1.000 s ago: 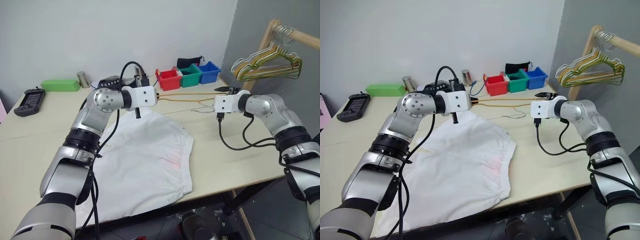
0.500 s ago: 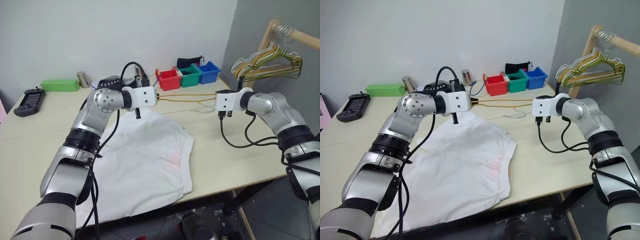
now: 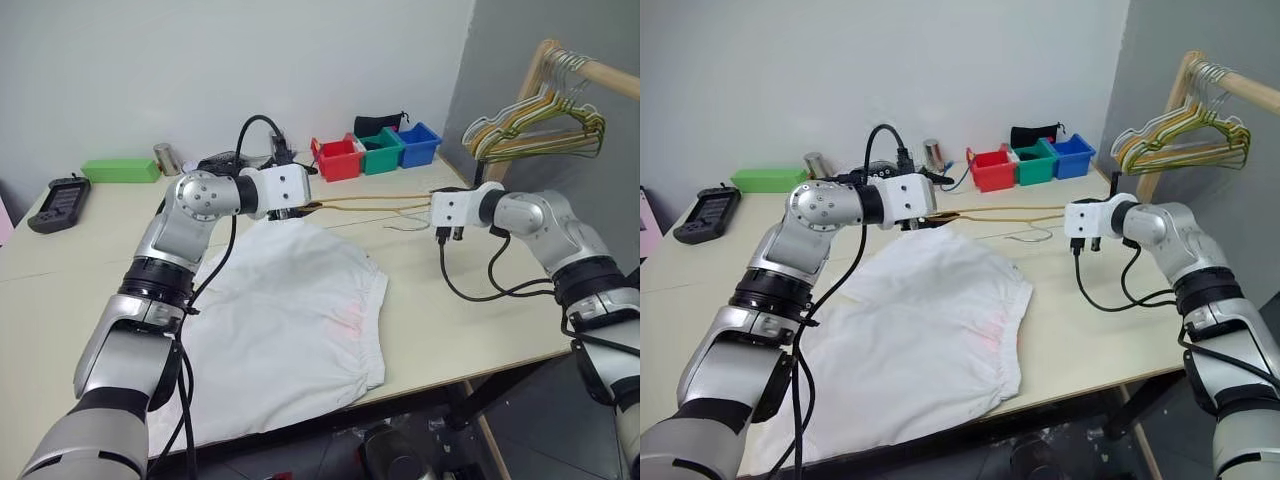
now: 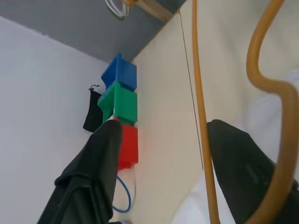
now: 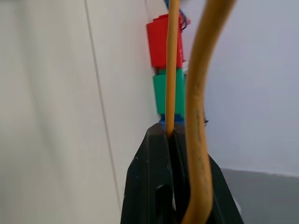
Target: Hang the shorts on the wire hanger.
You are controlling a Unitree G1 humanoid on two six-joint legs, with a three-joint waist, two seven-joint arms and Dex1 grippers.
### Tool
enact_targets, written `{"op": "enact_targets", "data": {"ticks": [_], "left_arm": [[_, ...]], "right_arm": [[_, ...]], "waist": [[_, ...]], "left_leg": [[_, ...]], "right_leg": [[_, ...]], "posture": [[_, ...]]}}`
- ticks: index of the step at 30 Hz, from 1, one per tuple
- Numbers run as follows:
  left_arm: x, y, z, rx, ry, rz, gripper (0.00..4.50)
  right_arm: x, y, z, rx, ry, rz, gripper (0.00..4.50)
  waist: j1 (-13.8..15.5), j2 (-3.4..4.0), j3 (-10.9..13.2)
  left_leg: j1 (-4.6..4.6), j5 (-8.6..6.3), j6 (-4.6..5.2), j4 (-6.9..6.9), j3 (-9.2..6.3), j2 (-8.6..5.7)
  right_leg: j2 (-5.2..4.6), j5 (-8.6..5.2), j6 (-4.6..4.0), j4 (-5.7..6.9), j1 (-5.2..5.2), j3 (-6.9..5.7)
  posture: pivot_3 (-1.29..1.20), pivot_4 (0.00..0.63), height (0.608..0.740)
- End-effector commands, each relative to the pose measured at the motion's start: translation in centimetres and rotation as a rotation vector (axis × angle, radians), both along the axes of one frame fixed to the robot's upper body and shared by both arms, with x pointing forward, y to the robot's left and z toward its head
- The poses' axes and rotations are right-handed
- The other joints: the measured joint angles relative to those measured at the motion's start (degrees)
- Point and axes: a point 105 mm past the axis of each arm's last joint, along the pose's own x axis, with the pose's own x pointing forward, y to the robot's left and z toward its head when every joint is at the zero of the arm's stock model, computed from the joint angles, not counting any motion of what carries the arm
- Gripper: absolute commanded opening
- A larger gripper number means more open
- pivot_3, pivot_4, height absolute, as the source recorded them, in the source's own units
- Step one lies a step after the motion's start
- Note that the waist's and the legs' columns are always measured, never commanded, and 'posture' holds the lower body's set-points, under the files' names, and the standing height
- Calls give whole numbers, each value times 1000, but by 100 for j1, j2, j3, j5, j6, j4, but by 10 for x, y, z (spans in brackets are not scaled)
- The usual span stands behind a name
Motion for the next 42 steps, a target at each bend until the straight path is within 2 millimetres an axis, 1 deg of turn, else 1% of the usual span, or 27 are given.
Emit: {"op": "enact_targets", "data": {"ticks": [1, 3, 5, 7, 10, 12, 15, 17, 19, 21, 22, 23, 25, 26, 28, 30, 31, 33, 34, 35, 37, 40, 42], "left_arm": [[-9, 13, 17, -96, -19, 29, 3991], [-15, 18, 16, -186, 13, 53, 4468], [-19, 21, 16, -270, 39, 77, 4468], [-28, 22, 11, -384, 93, 102, 4468], [-43, 24, -7, -488, 178, 143, 4468], [-55, 24, -23, -516, 246, 172, 4468], [-83, 21, -52, -524, 371, 178, 4468], [-99, 19, -64, -548, 427, 189, 4468], [-114, 18, -74, -536, 459, 200, 4468], [-125, 18, -81, -514, 473, 208, 4468], [-130, 18, -84, -504, 478, 210, 4468], [-134, 17, -85, -501, 481, 208, 4468], [-140, 16, -86, -501, 485, 204, 4468], [-144, 13, -86, -506, 486, 196, 4468], [-148, 9, -87, -502, 486, 184, 4468], [-153, 4, -90, -482, 492, 165, 4468], [-155, 3, -90, -479, 495, 160, 4468], [-155, 2, -90, -478, 500, 154, 4468], [-154, 2, -90, -476, 500, 154, 4468], [-154, 2, -90, -473, 500, 151, 4468], [-153, 1, -89, -469, 500, 143, 4468], [-152, -1, -89, -462, 496, 134, 4468], [-151, -1, -88, -453, 487, 133, 4468]], "right_arm": [[-9, -13, 1, 152, 106, -61, 0], [-20, -17, -11, 272, 240, -107, 0], [-32, -18, -21, 337, 345, -127, 0], [-49, -20, -31, 419, 479, -160, 0], [-70, -20, -37, 595, 694, -238, 0], [-93, -17, -41, 664, 869, -251, 0], [-143, -18, -48, 754, 1214, -289, 0], [-177, -20, -48, 807, 1443, -322, 0], [-211, -24, -49, 859, 1654, -366, 0], [-234, -27, -50, 910, 1799, -412, 0], [-246, -30, -52, 941, 1873, -435, 0], [-256, -33, -54, 972, 1935, -454, 0], [-269, -37, -56, 1012, 1999, -482, 0], [-278, -41, -62, 1034, 2022, -524, 0], [-289, -45, -69, 1059, 2043, -578, 0], [-300, -43, -72, 1064, 2062, -592, 0], [-304, -41, -73, 1070, 2074, -594, 0], [-309, -38, -73, 1077, 2096, -585, 0], [-310, -37, -72, 1082, 2103, -585, 0], [-311, -36, -72, 1088, 2111, -586, 0], [-313, -35, -73, 1089, 2111, -591, 0], [-314, -34, -73, 1128, 2125, -585, 0], [-313, -34, -72, 1159, 2130, -584, 0]], "waist": [[9, 0, 0], [19, 0, 0], [34, 0, 0], [61, 2, 1], [99, 4, 0], [145, 4, 1], [254, 3, 1], [310, -1, 5], [369, -8, 9], [471, -23, 19], [484, -27, 20], [504, -31, 26], [552, -35, 37], [559, -36, 46], [589, -48, 73], [610, -27, 91], [611, -29, 106], [610, -34, 141], [611, -29, 153], [614, -18, 163], [631, -24, 179], [697, -27, 190], [777, -27, 192]], "left_leg": [[0, 0, 0, 1, -2, 0], [4, 0, 0, 1, -2, 0], [3, 0, 0, 3, -5, 2], [1, 0, 0, 10, -4, 1], [1, -1, 1, 25, -3, 5], [9, -2, -1, 29, -4, 8], [11, -4, -1, 26, -7, 12], [9, -5, -3, 24, -5, 13], [-2, -6, -3, 24, -5, 14], [-5, -9, -7, 25, -2, 12], [-7, -30, -40, 25, 3, 14], [-5, -31, -43, 25, 6, 16], [-13, -38, -52, 27, 12, 18], [-13, -41, -55, 29, 14, 21], [-25, -61, -58, 50, 13, 25], [-38, -70, -54, 50, 13, 33], [-43, -74, -47, 51, 19, 29], [-47, -89, -23, 52, 40, 24], [-48, -96, -10, 52, 55, 23], [-53, -100, -4, 52, 65, 22], [-69, -107, 8, 51, 70, 25], [-76, -109, 13, 52, 83, 22], [-79, -109, 15, 52, 90, 19]], "right_leg": [[0, 0, 0, 0, 1, -2], [0, 0, 0, 1, 6, -1], [2, 0, 0, 1, 6, -3], [3, 0, 0, 4, 6, -3], [4, 0, 0, 4, 10, -1], [5, 0, 0, 4, 21, -4], [6, -3, -6, 2, 27, -8], [5, -7, -12, 0, 24, -7], [3, -29, -53, -2, 17, -6], [3, -37, -66, -4, 15, -7], [3, -40, -70, -5, 13, -9], [3, -42, -72, -6, 13, -9], [0, -47, -78, -16, 7, -11], [-2, -48, -80, -28, -10, -13], [-5, -50, -82, -53, -18, -24], [-9, -49, -83, -109, -9, -34], [-18, -49, -82, -121, -9, -32], [-52, -49, -82, -137, -10, -27], [-80, -49, -82, -149, -11, -34], [-89, -49, -82, -169, -10, -40], [-93, -49, -81, -204, -10, -56], [-103, -48, -79, -204, -15, -35], [-102, -36, -58, -201, -18, -31]], "posture": [[-300, 26, 740], [-299, 27, 740], [-299, 29, 740], [-298, 36, 740], [-297, 41, 740], [-299, 45, 740], [-299, 49, 740], [-299, 55, 740], [-294, 66, 740], [-290, 68, 740], [-290, 68, 740], [-278, 78, 740], [-278, 78, 740], [-272, 86, 740], [-271, 89, 740], [-273, 94, 740], [-276, 96, 740], [-278, 98, 740], [-280, 99, 740], [-282, 99, 740], [-284, 102, 740], [-282, 104, 740], [-282, 107, 740]]}}
